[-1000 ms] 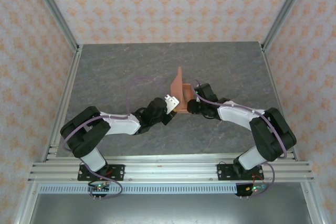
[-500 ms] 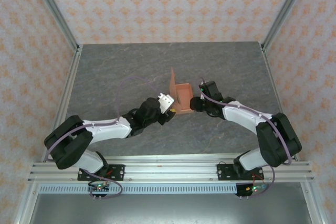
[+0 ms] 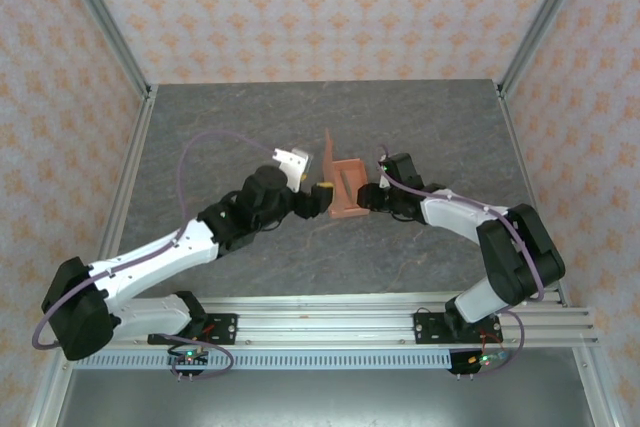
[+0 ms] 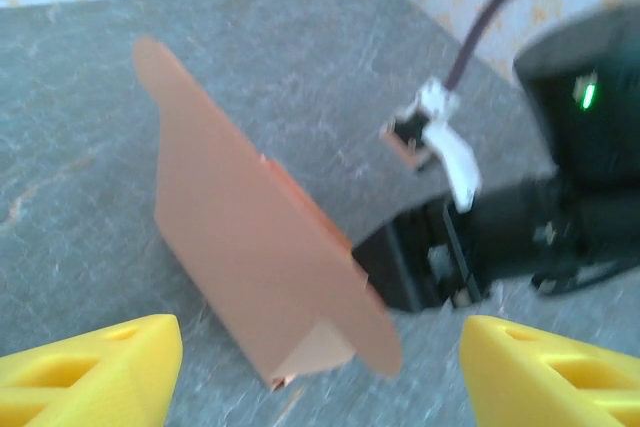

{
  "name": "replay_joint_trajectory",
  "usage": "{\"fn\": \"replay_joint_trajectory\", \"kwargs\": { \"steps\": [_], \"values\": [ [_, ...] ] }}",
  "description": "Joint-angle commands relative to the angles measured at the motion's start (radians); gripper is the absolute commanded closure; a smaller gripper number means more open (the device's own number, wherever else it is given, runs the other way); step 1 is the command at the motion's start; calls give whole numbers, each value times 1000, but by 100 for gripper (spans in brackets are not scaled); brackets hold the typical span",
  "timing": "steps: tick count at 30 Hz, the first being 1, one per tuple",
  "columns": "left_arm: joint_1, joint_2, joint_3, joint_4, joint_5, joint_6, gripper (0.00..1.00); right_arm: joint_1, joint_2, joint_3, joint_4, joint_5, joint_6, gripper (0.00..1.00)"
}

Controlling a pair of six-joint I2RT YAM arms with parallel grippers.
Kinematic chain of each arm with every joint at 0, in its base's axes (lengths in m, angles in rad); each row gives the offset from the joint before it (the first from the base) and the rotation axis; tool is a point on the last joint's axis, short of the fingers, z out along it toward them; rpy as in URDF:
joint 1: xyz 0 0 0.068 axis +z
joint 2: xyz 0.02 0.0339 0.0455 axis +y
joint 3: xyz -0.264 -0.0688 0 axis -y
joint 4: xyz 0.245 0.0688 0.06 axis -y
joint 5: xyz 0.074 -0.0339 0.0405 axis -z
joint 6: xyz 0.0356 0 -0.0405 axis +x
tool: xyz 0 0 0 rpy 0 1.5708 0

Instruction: Fold the paper box

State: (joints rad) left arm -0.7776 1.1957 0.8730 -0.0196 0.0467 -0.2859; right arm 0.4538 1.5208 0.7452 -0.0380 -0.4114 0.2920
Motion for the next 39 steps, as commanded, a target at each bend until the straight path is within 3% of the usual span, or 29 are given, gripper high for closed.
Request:
{"fn": "replay_joint_trajectory", "kwargs": {
  "steps": [1, 11, 15, 18, 25, 32, 39],
  "values": [
    [26, 97, 147, -222, -62, -84, 25, 22, -12, -43, 95, -41, 50, 60],
    [117, 358, 421, -435, -123, 20, 27, 148, -25, -101, 222, -31, 125, 60],
    [142, 408, 482, -474, -80, 123, 37, 175, -38, -105, 245, -47, 112, 58],
    [152, 446, 538, -519, -43, 193, 48, 173, -94, -106, 163, 19, 43, 56],
    [158, 550, 649, -627, -67, 317, 69, 72, -216, -92, 66, 109, -98, 54],
    [158, 596, 733, -683, -45, 440, 78, -15, -178, -17, 145, 32, -313, 49],
    [180, 652, 798, -713, 74, 718, 93, -82, -110, -37, 431, -163, -621, 46]
  ]
}}
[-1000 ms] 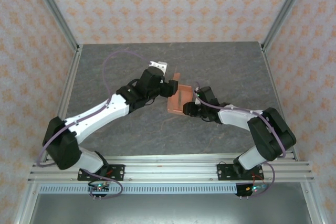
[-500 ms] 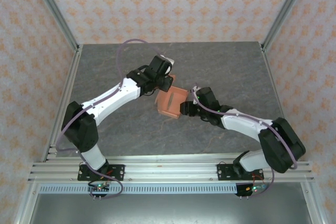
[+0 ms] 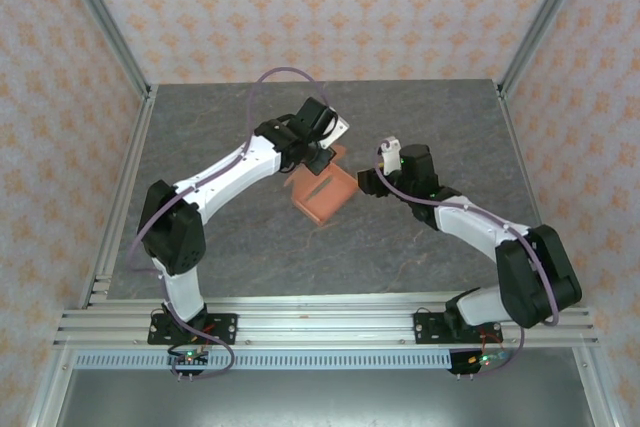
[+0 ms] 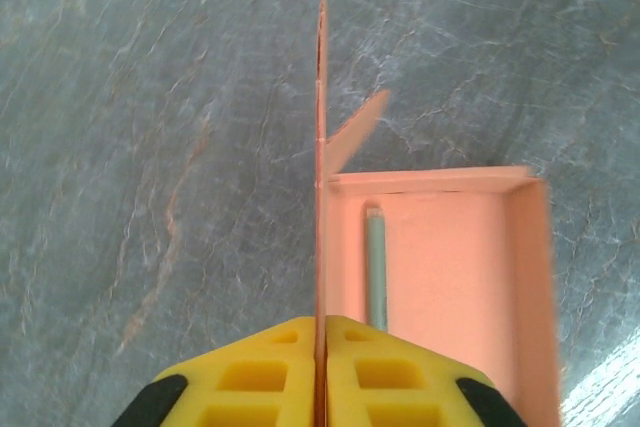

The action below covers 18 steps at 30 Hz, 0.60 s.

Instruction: Fold the paper box

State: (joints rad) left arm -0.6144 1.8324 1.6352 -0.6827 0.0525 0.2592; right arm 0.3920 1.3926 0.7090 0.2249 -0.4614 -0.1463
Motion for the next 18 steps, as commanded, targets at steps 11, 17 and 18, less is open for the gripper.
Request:
{"fn": "replay_joint_trajectory", "kwargs": {
  "steps": [11, 17, 18],
  "values": [
    [70, 71, 195, -112, 236, 376, 98, -68, 251, 56, 407, -285, -360, 46],
    [99, 107, 214, -117, 306, 395, 98, -65, 341, 107, 442, -233, -413, 46],
    [101, 110, 213, -112, 308, 394, 98, -65, 348, 107, 455, -222, -427, 47]
  ]
}}
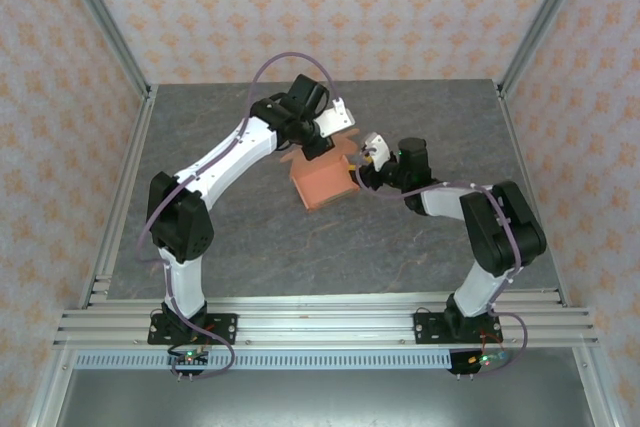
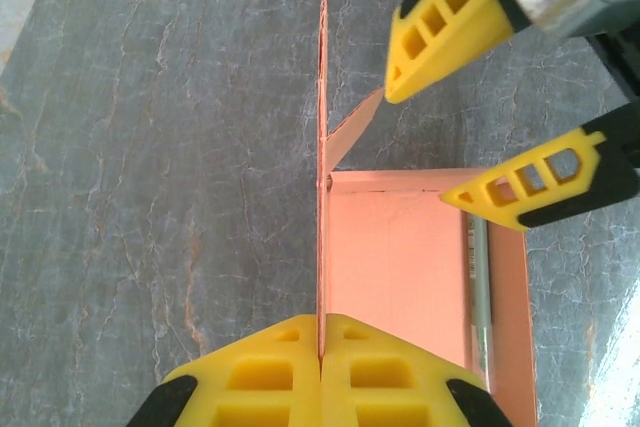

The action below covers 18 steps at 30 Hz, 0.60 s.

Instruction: Fold the paper box

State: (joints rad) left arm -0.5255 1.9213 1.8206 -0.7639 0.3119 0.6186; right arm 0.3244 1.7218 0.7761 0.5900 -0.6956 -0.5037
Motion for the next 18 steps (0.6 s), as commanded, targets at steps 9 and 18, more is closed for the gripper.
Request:
{"fn": "replay_joint_trajectory", "kwargs": {
  "steps": [9, 18],
  "values": [
    [19, 43, 31, -21, 70, 28, 98, 0, 105, 164, 23, -42, -122, 51],
    [18, 45, 27, 0, 57, 8, 99, 7, 127, 205, -53, -65, -113, 78]
  ]
}}
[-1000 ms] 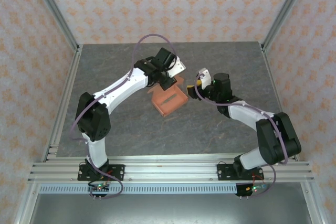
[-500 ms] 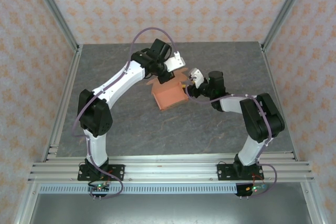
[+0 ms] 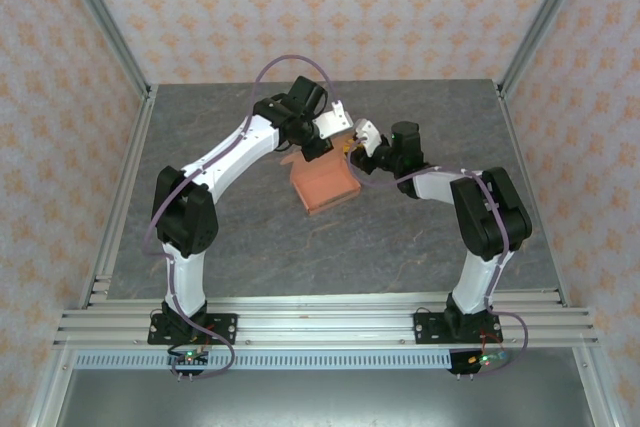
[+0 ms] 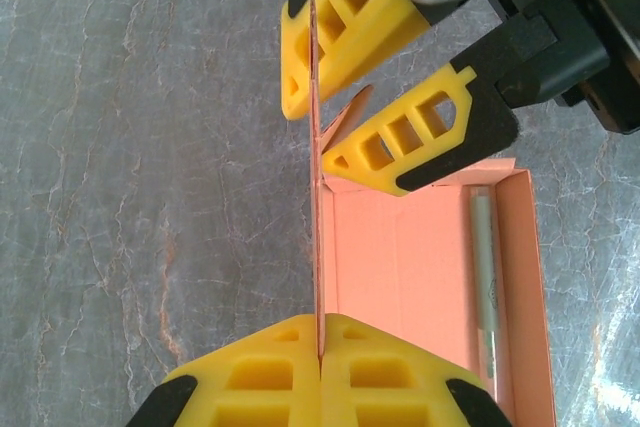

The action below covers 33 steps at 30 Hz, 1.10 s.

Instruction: Fold the paper box

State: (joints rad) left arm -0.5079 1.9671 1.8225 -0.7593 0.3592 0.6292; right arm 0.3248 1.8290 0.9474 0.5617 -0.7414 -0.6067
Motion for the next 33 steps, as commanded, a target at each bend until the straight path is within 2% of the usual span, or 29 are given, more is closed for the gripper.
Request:
{"fn": "replay_joint_trajectory", "kwargs": {
  "steps": [1, 4, 7, 13, 17, 20, 24, 27, 30, 33],
  "values": [
    [1, -3, 23, 2, 5, -6, 99, 8, 20, 36, -31, -13, -7, 79],
    [1, -7, 17, 17, -13, -23, 99, 31, 17, 33, -33, 49, 13, 85],
    [0, -9, 11, 40, -39, -54, 99, 60, 9, 27, -25, 173, 61, 89],
    [-1, -13, 9, 62, -69, -116, 99, 161, -8, 43, -46, 569, 269, 99],
    [0, -26, -6, 77, -77, -153, 99, 230, -9, 56, -79, 831, 495, 100],
    [0, -38, -23, 97, -77, -183, 99, 283, 11, 91, -140, 973, 626, 100],
    [3, -48, -37, 127, -110, -211, 96, 304, 30, 79, -106, 1005, 719, 100],
    [10, -51, -29, 137, -128, -234, 92, 304, 26, 71, -106, 1028, 721, 100],
    [21, -51, -27, 153, -130, -255, 87, 304, 23, 55, -90, 1018, 701, 100],
    [36, -93, -27, 163, -127, -280, 77, 303, 23, 43, -73, 997, 674, 100]
  ]
}}
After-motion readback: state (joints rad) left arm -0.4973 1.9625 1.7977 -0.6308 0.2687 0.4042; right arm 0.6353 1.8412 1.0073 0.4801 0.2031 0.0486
